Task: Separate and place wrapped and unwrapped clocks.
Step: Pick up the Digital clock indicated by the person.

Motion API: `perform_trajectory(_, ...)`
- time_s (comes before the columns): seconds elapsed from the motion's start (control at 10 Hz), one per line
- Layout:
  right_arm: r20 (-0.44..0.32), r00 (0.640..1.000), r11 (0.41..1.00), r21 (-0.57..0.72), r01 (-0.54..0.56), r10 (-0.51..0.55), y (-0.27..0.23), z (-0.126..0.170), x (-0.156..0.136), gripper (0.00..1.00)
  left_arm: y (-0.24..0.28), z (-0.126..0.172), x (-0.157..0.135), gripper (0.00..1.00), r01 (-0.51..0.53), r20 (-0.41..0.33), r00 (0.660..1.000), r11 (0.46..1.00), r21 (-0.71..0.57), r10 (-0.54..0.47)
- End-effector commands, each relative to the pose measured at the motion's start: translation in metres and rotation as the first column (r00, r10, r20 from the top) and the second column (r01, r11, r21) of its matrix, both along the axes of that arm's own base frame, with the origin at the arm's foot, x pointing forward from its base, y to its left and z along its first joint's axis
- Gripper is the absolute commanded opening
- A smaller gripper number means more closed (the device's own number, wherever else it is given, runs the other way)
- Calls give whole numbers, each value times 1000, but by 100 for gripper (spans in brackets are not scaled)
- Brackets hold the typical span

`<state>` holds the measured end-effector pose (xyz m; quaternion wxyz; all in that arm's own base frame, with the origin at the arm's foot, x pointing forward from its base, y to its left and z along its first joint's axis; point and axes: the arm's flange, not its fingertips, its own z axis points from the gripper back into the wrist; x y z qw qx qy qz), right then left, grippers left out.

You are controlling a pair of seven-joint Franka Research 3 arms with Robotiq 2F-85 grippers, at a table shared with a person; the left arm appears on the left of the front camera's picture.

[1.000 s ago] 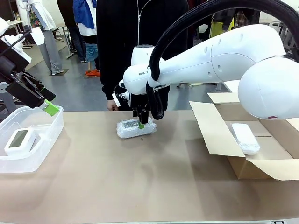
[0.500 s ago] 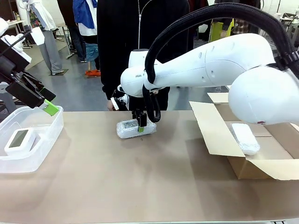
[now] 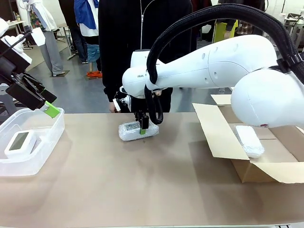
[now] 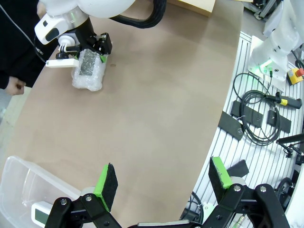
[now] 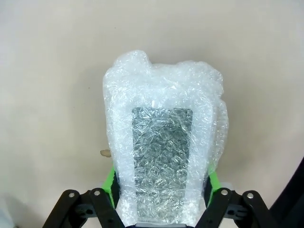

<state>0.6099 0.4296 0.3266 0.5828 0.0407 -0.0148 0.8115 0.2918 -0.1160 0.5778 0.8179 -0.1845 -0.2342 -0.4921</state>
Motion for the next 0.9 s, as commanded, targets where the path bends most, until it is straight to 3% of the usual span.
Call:
perform_trajectory(0.0, -37, 999, 1000, 11, 3, -2, 5, 3, 8, 62, -1, 1, 1, 100, -11, 1, 1000, 1000, 10, 11)
perform_trajectory(0.1, -40, 999, 1000, 15, 2, -2, 4, 6, 7, 66, -1, 1, 1, 100, -11, 1, 1000, 1000, 10, 11)
perform_trajectory(0.2, -24, 1000, 999, 35, -10, 11, 3, 19, 1, 44, -1, 1, 1, 100, -11, 1, 1000, 1000, 10, 11)
perform_trajectory(0.3, 5, 1000, 999, 46, -3, 2, -1, 39, -9, 44, -1, 1, 1, 100, -11, 1, 1000, 1000, 10, 11)
perform_trajectory(0.4, -13, 1000, 998, 56, 25, -24, -4, 66, -20, 44, -1, 1, 1, 100, -11, 1, 1000, 1000, 10, 11)
perform_trajectory(0.6, 57, 998, 999, 37, 10, -12, -8, 132, -56, 44, -1, 1, 1, 100, -11, 1, 1000, 1000, 10, 11)
perform_trajectory(0.8, 32, 999, 999, 44, 27, -28, -4, 182, -91, 44, -1, 1, 1, 100, -11, 1, 1000, 1000, 10, 11)
